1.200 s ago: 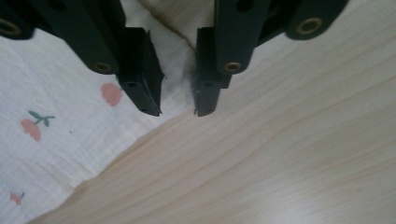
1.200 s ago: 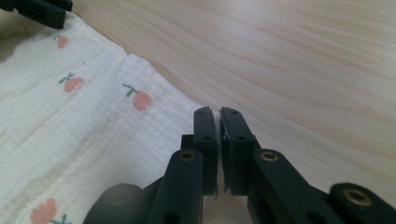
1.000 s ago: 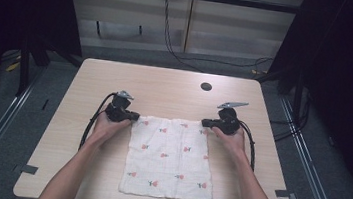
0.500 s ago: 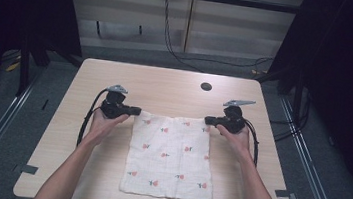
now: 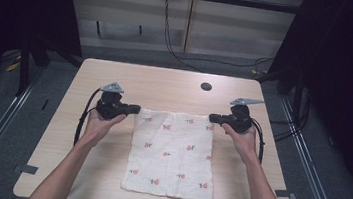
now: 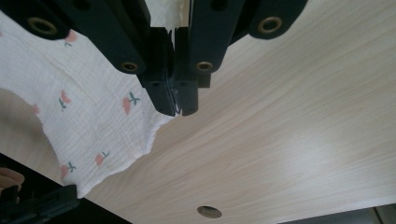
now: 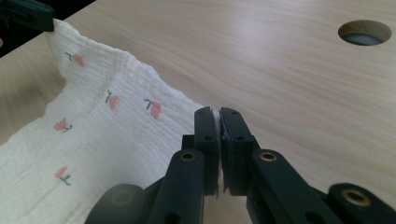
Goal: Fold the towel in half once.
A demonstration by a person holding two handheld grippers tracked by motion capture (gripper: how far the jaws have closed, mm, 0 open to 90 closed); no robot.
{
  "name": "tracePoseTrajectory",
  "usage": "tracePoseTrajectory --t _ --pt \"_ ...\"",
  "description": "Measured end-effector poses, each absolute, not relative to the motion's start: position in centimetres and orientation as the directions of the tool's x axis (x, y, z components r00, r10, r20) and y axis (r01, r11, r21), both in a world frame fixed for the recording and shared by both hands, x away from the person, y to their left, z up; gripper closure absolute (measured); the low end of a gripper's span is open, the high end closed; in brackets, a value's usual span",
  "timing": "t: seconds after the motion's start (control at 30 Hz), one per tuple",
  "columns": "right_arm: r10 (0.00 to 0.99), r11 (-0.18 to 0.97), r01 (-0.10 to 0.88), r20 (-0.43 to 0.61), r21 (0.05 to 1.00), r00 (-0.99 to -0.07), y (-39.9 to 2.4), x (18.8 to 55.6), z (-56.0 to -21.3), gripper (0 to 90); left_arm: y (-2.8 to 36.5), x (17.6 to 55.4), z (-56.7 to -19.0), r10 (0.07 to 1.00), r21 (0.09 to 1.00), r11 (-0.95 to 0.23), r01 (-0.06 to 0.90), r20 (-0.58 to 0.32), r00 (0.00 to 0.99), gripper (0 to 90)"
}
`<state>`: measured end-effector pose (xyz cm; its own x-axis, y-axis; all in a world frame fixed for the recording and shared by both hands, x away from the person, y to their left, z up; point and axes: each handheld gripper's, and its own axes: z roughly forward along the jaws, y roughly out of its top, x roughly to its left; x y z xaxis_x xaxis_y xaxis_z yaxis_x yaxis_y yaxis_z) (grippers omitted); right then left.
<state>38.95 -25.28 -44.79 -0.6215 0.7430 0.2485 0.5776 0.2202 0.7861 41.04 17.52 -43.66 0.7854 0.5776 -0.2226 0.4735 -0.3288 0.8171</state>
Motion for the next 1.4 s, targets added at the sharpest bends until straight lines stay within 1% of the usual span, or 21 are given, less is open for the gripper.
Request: tracePoseTrajectory --t 0.13,0.17,0.33,0.6,0.67,0.7,0.77,0.9,1.0,1.07,1.1,1.3,1.4 --pt "0.727 0.229 0.563 0.245 0.794 -0.641 -25.2 39.0 -43.8 86.9 17.9 40.9 -42.9 0.571 0.817 -0.329 0.473 -0.227 0.789 88.1" --pt "0.724 0.229 0.554 0.241 0.800 -0.647 -25.2 39.1 -43.1 86.9 18.2 40.9 -42.4 0.572 0.824 -0.312 0.474 -0.236 0.786 88.1" --pt "0.725 0.225 0.534 0.226 0.815 -0.651 -25.3 39.0 -41.9 87.2 18.8 40.5 -41.4 0.577 0.840 -0.296 0.454 -0.222 0.786 88.1" --pt "0.718 0.217 0.516 0.222 0.829 -0.660 -25.6 37.7 -41.6 87.3 18.9 38.8 -41.0 0.557 0.861 -0.280 0.425 -0.215 0.802 88.2" --pt "0.714 0.218 0.507 0.218 0.834 -0.665 -25.7 37.1 -41.3 87.3 18.8 38.2 -40.9 0.553 0.859 -0.291 0.421 -0.208 0.807 88.2" --pt "0.710 0.214 0.502 0.220 0.838 -0.669 -25.8 36.8 -41.2 87.3 18.8 37.9 -40.8 0.557 0.859 -0.309 0.408 -0.184 0.810 88.2" --pt "0.708 0.223 0.497 0.211 0.838 -0.674 -25.9 35.9 -41.0 87.3 19.0 37.1 -40.5 0.547 0.871 -0.282 0.403 -0.199 0.813 88.2" --pt "0.699 0.239 0.488 0.201 0.840 -0.687 -25.9 34.8 -40.8 87.3 19.1 36.3 -40.2 0.533 0.867 -0.304 0.396 -0.190 0.824 88.2" --pt "0.691 0.250 0.483 0.195 0.839 -0.696 -25.8 34.3 -40.5 87.3 19.1 35.6 -40.3 0.517 0.875 -0.294 0.384 -0.192 0.834 88.2" --pt "0.683 0.256 0.474 0.189 0.843 -0.705 -25.7 33.4 -40.1 87.3 19.1 35.1 -40.4 0.512 0.875 -0.310 0.371 -0.175 0.841 88.2" --pt "0.688 0.252 0.471 0.186 0.846 -0.702 -25.8 33.2 -40.1 87.3 19.3 34.7 -40.6 0.502 0.878 -0.293 0.377 -0.195 0.843 88.2" --pt "0.681 0.263 0.466 0.180 0.845 -0.709 -25.8 31.5 -40.7 87.3 20.2 34.0 -41.1 0.512 0.871 -0.311 0.381 -0.184 0.839 88.2" --pt "0.671 0.249 0.454 0.185 0.855 -0.718 -25.9 30.6 -40.7 87.3 20.6 33.3 -41.4 0.493 0.874 -0.283 0.395 -0.220 0.842 88.2"
